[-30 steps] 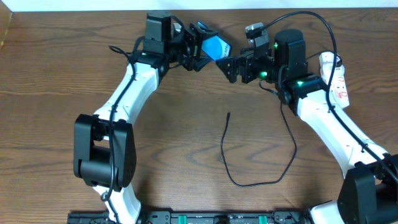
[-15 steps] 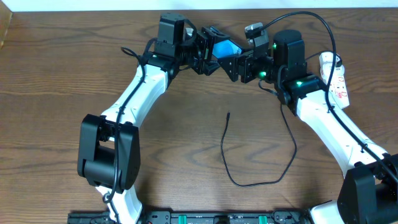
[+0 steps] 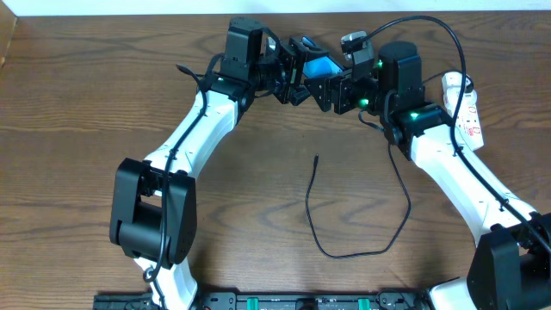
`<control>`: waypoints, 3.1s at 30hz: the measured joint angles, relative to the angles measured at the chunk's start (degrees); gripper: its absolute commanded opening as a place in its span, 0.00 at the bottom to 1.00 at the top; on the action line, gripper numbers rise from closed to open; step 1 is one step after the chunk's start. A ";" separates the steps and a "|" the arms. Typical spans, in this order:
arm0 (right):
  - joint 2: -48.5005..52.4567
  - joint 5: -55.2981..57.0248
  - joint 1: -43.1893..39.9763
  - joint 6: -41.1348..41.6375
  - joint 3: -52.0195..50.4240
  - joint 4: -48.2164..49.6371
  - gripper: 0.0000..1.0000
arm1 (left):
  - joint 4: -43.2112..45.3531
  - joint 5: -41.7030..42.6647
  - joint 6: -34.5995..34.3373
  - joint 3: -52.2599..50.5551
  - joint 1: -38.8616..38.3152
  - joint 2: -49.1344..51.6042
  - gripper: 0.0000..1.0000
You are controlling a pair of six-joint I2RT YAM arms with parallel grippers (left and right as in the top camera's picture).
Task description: Plug charger to phone and switch on socket
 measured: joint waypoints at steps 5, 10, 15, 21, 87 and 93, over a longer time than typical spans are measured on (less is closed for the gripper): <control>0.00 1.18 0.00 -0.02 0.00 -0.39 0.70 | 0.04 0.76 0.00 0.00 0.00 0.00 0.07; 0.00 1.42 0.00 0.02 0.00 -0.70 0.55 | 0.07 1.44 0.00 0.00 -0.02 0.00 0.07; 0.02 1.49 0.04 0.15 0.00 -0.68 0.50 | 0.07 1.62 0.00 0.00 -0.02 0.00 0.07; 0.02 1.88 0.68 0.24 0.00 -0.68 0.39 | 0.07 1.64 0.00 0.00 -0.22 0.00 0.07; 0.94 -9.14 -1.77 82.58 0.00 18.29 0.01 | 13.03 -3.30 -2.56 0.00 3.61 -0.44 0.94; 0.94 -9.07 -1.77 82.79 0.00 18.29 0.01 | 13.00 -3.15 -2.51 0.00 3.54 -0.44 0.82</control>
